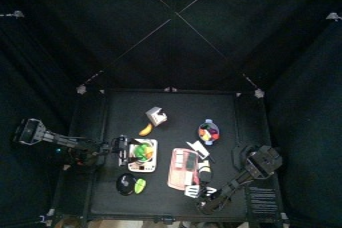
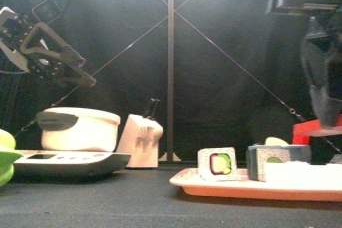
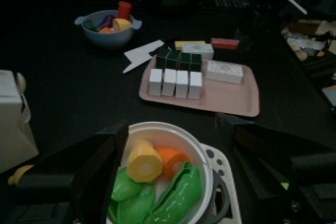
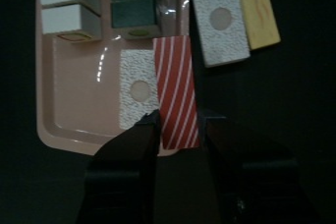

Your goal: Place salmon on rice

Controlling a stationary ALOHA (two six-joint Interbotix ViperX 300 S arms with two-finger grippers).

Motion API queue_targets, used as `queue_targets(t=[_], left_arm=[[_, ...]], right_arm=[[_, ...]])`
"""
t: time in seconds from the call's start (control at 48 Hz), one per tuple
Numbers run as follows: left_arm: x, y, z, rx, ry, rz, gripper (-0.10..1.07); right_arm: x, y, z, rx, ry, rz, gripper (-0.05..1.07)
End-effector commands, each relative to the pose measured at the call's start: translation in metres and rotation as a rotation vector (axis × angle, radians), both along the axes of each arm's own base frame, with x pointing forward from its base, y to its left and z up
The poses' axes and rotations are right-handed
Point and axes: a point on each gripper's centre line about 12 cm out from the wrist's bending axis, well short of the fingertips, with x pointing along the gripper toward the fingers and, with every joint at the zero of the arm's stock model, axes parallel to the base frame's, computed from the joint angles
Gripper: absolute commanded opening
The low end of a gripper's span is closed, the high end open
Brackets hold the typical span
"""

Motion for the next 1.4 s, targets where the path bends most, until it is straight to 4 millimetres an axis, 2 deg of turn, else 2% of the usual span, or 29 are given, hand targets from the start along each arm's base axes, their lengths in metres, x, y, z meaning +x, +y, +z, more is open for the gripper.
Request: queue_targets(t=[0.0, 0.604, 1.062, 1.188, 1.375], left_arm=[[0.004, -0.001, 0.006, -0.001, -0.021, -0.003, 1.03], [0.004, -0.001, 0.006, -0.001, -0.021, -0.003, 1.03], [0.004, -0.001, 0.006, 0.001, -0.020, -0.004, 1.03], [0.004, -0.001, 0.006, 0.001, -0.020, -0.004, 1.03], [0.003, -0.001, 0.006, 0.002, -0.022, -0.005, 1.03]], right_arm=[[0.011, -0.003, 0.012, 0.019, -0.042, -0.024, 0.66], [0.019, 0.002, -0.009, 0.035, -0.022, -0.026, 0.66], [0.020, 0.002, -0.014, 0.033, -0.015, -0.026, 0.68], [0.020, 0.002, -0.014, 0.031, -0.015, -0.026, 0.71], [0.019, 0.002, -0.015, 0.035, -0.010, -0.027, 0.81]])
